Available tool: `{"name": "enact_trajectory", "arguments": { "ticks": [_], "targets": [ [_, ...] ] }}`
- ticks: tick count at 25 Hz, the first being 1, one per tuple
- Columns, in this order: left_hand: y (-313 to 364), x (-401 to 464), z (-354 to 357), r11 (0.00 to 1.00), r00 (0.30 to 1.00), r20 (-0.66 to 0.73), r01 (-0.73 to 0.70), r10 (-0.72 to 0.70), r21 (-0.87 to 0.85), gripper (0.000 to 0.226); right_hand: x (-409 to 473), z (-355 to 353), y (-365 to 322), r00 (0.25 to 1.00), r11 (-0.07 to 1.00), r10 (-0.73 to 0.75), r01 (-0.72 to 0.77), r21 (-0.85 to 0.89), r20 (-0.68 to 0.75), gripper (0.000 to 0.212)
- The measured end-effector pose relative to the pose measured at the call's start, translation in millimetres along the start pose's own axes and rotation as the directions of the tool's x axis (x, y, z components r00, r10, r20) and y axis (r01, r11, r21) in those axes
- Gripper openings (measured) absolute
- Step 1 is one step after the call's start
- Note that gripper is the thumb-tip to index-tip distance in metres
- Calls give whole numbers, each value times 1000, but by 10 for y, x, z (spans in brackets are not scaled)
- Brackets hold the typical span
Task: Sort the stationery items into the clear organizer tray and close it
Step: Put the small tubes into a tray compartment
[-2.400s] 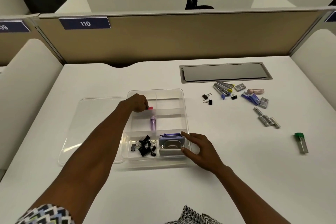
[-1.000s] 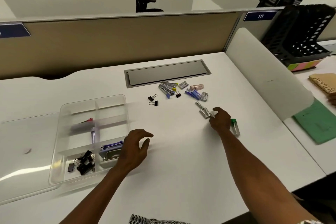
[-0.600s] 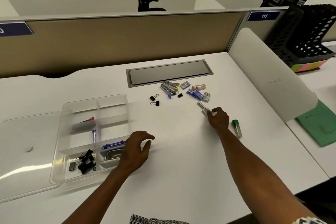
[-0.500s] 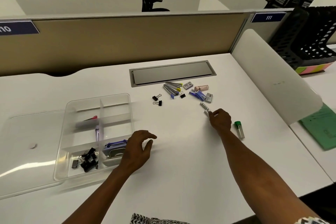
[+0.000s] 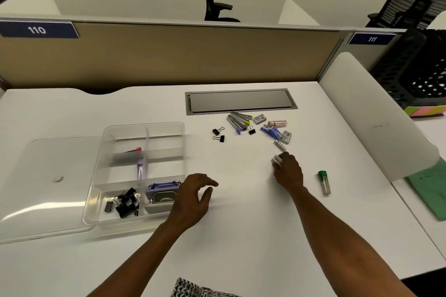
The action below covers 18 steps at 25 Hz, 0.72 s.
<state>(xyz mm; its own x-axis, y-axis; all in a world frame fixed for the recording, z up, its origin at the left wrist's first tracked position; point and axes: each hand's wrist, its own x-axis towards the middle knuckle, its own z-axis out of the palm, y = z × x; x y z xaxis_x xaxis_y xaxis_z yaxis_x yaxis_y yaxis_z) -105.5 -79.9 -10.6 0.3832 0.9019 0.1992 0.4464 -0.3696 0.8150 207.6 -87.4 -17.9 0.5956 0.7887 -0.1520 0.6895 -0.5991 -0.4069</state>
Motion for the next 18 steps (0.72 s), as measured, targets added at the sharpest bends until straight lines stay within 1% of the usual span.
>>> {"name": "enact_trajectory", "arguments": {
  "ticks": [2,3,4,5,6,7,8,9,10,11,13,14,16,18],
  "targets": [
    [31,-16,-33,1000,1000,-11,22,-23,-21,24,-35,52,-22,999,1000,-16,16,-9,-32,28],
    [56,-26,-45,999,999,-19,31,-31,-27,24,-62,81,-50,999,999,-17,18,27,-44,27],
    [87,-36,-52,999,999,-23,40,-41,-36,24,-93,105,-102,999,993,11,-5,118,-43,26],
    [125,-49,-50,996,998,-15,59,-60,-66,23,-146,128,-174,997,954,72,-67,293,-8,25],
    [167,-58,-45,988,996,-7,87,-89,-124,21,-230,155,-280,987,836,134,-160,524,87,25],
    [219,-59,-34,971,992,-6,123,-127,-205,20,-334,179,-397,964,645,149,-262,718,219,25],
    [274,-59,-22,943,984,-4,172,-180,-285,19,-463,202,-509,932,440,110,-356,824,344,24],
    [321,-58,-24,911,970,9,231,-243,-343,22,-592,241,-624,899,268,23,-427,864,437,23],
    [359,-55,-27,877,950,46,302,-308,-373,27,-722,287,-738,868,154,-80,-475,866,490,24],
    [386,-54,-35,841,925,107,376,-364,-389,32,-852,338,-855,842,98,-175,-501,860,511,26],
    [405,-64,-74,771,880,227,476,-418,-423,37,-1085,427,-1102,808,88,-289,-511,855,513,29],
    [391,-71,-116,762,876,239,483,-420,-431,36,-1172,468,-1218,800,86,-314,-512,855,511,29],
    [335,-73,-247,776,890,194,454,-412,-438,36,-1273,492,-1425,793,83,-344,-508,857,503,29],
    [240,-60,-425,759,893,143,440,-427,-480,38,-1303,481,-1605,772,127,-383,-500,857,507,29]
  ]
}}
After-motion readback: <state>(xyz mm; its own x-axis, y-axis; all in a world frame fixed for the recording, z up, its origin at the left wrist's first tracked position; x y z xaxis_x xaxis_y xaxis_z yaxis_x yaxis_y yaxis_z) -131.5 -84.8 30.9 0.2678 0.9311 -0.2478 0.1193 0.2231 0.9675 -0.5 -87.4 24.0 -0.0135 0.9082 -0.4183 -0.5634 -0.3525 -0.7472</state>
